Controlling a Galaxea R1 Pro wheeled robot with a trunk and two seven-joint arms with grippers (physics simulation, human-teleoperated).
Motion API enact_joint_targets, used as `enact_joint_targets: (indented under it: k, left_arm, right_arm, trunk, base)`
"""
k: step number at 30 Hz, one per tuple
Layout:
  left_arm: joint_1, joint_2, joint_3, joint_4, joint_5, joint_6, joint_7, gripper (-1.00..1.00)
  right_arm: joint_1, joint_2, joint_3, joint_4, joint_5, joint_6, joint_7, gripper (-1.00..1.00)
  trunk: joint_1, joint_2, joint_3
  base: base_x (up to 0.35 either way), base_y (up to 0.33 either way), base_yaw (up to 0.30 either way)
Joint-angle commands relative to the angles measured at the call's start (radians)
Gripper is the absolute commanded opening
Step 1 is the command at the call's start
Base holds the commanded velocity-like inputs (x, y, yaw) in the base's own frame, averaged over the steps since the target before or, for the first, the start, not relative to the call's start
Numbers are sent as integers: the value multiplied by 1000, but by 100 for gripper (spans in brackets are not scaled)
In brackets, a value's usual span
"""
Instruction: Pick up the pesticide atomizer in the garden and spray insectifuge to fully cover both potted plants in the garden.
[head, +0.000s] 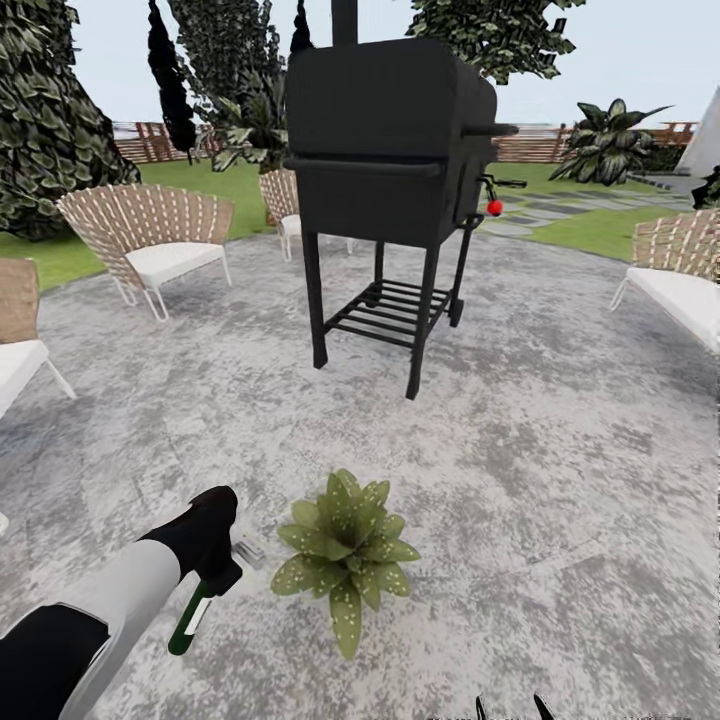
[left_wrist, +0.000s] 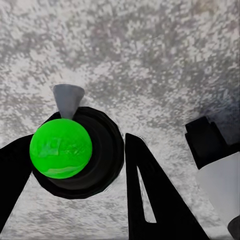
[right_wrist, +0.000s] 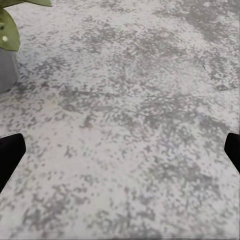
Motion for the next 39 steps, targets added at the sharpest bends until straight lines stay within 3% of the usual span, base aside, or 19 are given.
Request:
enact_joint_targets:
  k: [1, 9, 23, 39]
  left_arm:
    - [0, 1, -3, -3, -8, 2, -10, -100]
    - [1, 1, -4, -4, -8, 2, -10, -100]
    - [-4, -1, -11, -17, -6, 3, -10, -100]
    - [-4, -11, -12, -19, -12, 0, -11, -100]
  right_arm:
    - [-1, 0, -2, 1, 11, -3, -10, 100]
    - [-1, 0, -2, 1, 11, -3, -10, 100]
    - [-1, 0, -2, 1, 11, -3, -10, 100]
    - [-1, -1, 0, 1, 11, -3, -8, 100]
  trunk:
    - [0, 0, -2]
    - [0, 0, -9]
    - [0, 0, -18]
    - [0, 0, -19]
  base:
    - [71, 332, -211]
    - [93, 287, -230]
    - [24, 30, -252]
    - [112, 105, -31]
